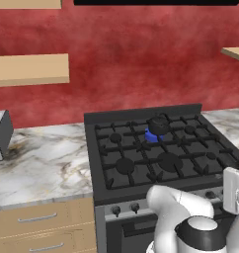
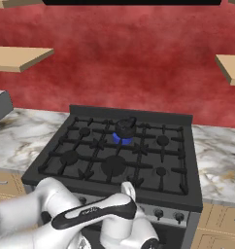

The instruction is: Lower the heat of the kettle.

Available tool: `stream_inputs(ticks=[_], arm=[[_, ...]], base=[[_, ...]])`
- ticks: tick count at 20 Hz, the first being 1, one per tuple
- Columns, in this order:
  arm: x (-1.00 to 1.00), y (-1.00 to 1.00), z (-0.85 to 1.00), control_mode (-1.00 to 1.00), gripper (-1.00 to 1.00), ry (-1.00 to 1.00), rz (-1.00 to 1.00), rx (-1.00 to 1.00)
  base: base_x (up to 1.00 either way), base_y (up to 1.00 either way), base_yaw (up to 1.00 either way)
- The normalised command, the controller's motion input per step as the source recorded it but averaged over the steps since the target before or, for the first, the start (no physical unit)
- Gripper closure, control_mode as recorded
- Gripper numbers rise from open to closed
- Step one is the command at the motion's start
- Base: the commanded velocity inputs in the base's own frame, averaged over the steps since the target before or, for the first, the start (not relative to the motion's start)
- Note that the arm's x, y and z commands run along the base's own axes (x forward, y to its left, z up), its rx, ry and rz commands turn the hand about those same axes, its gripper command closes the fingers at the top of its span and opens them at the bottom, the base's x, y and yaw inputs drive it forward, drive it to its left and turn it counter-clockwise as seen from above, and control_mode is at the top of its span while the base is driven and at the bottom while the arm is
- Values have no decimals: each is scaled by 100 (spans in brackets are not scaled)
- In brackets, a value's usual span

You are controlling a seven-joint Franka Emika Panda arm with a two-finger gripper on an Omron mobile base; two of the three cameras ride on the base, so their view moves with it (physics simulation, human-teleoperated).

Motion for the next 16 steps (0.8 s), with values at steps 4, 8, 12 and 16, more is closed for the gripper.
stream_inputs(ticks=[4,8,12,16], arm=[[0,-19,-48,-100,-100,-4,0,8],[0,-24,-48,-100,-100,-4,0,9],[0,-31,-34,-100,-100,-4,2,8],[0,-33,-26,-100,-100,-10,5,6]], base=[[0,0,0],[0,0,0],[0,0,0],[0,0,0]])
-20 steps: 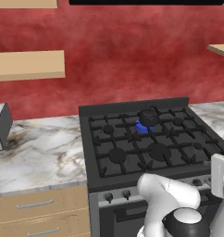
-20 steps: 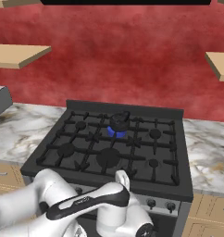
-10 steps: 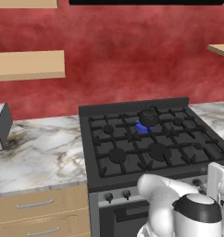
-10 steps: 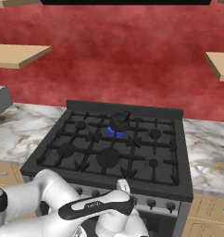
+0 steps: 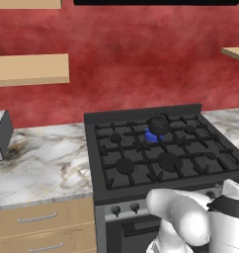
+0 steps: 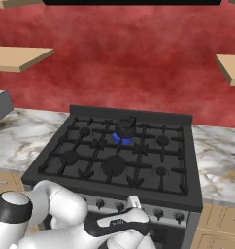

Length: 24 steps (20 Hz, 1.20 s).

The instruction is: Lower the heat of the kettle.

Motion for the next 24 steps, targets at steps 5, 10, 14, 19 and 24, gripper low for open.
stream_inputs(ticks=[5,10,14,19,24], arm=[[0,-30,-31,-100,-100,-14,4,4],[-1,-8,-40,-100,-100,-19,1,1],[0,0,-16,-100,-100,-6,0,0],[1,0,0,-100,-100,0,0,0],[7,0,0,-100,-100,1,-1,0]], base=[[0,0,0],[0,0,0],[0,0,0],[0,0,0],[0,0,0]])
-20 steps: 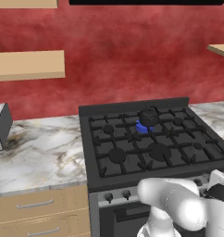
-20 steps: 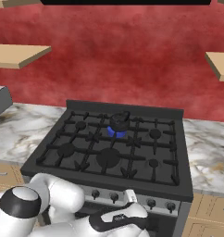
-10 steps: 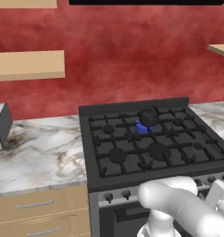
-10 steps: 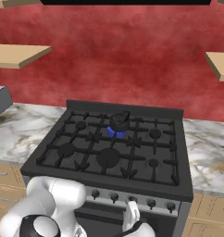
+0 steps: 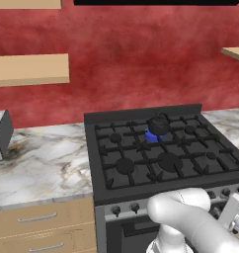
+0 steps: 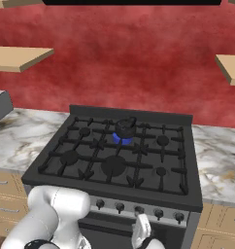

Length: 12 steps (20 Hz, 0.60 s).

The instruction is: Lower the heat of the kettle.

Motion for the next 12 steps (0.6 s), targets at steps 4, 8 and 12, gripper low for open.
stream_inputs(ticks=[4,8,12], arm=[[7,10,0,-100,-100,3,-12,0],[6,5,-2,-100,-100,2,-13,0],[5,0,-5,-100,-100,0,-11,0]], base=[[0,0,0],[0,0,0],[0,0,0]])
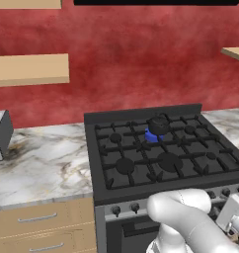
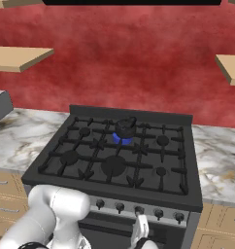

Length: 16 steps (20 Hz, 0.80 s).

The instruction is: Lower the heat of the kettle.

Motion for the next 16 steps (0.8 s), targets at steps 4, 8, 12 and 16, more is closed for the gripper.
stream_inputs(ticks=[4,8,12,16], arm=[[9,1,0,-100,-100,3,-10,0],[12,3,-1,-100,-100,2,-7,0],[9,0,-1,-100,-100,5,-5,0],[7,0,-5,-100,-100,5,-3,0]], base=[[0,0,0],[0,0,0],[0,0,0],[0,0,0]])
